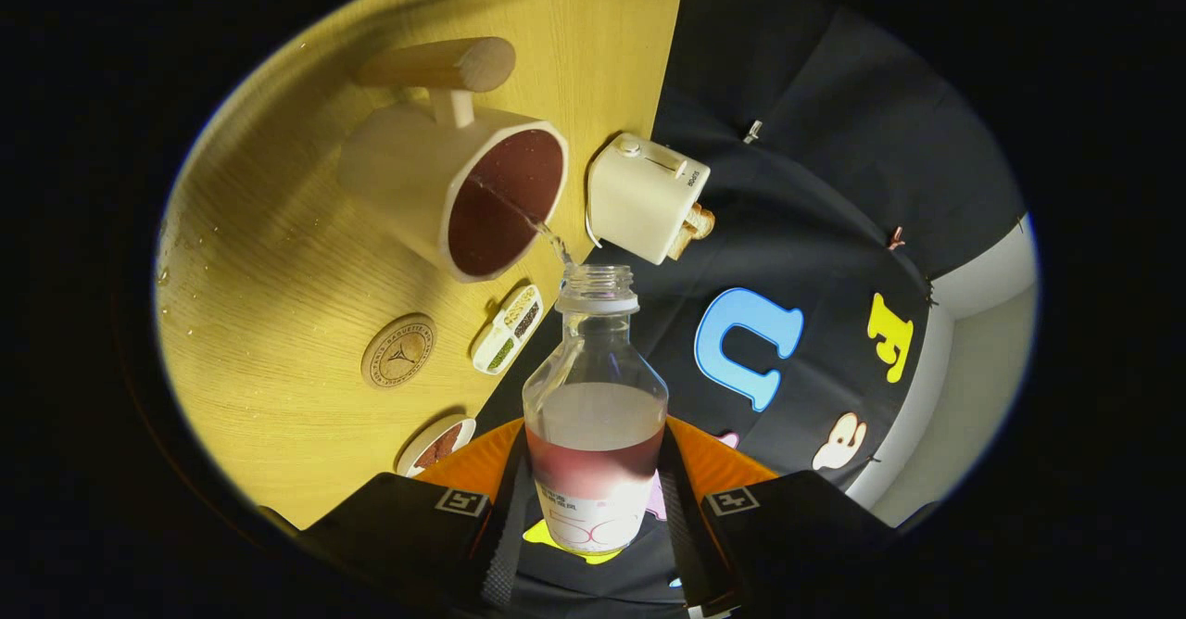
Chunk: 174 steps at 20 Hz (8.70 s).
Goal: Take the bottle from table, then pour the juice into the cup, finally place the bottle on the coaster
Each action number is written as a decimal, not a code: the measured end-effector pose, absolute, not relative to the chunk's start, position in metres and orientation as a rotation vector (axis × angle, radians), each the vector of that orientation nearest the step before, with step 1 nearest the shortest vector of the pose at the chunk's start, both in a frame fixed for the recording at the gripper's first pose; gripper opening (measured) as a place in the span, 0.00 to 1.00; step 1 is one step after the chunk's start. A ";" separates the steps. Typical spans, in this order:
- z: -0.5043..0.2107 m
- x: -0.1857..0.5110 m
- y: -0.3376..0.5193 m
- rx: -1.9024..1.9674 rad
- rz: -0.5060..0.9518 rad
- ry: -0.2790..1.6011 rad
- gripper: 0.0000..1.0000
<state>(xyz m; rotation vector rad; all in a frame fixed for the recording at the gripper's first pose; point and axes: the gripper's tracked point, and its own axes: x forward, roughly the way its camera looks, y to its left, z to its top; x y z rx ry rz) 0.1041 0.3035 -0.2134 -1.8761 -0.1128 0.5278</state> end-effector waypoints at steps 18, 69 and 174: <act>-0.200 0.104 0.318 -1.989 0.573 -0.251 0.70; -0.209 0.112 0.310 -1.983 0.615 -0.255 0.70; -0.038 0.056 0.094 0.085 0.005 0.178 0.97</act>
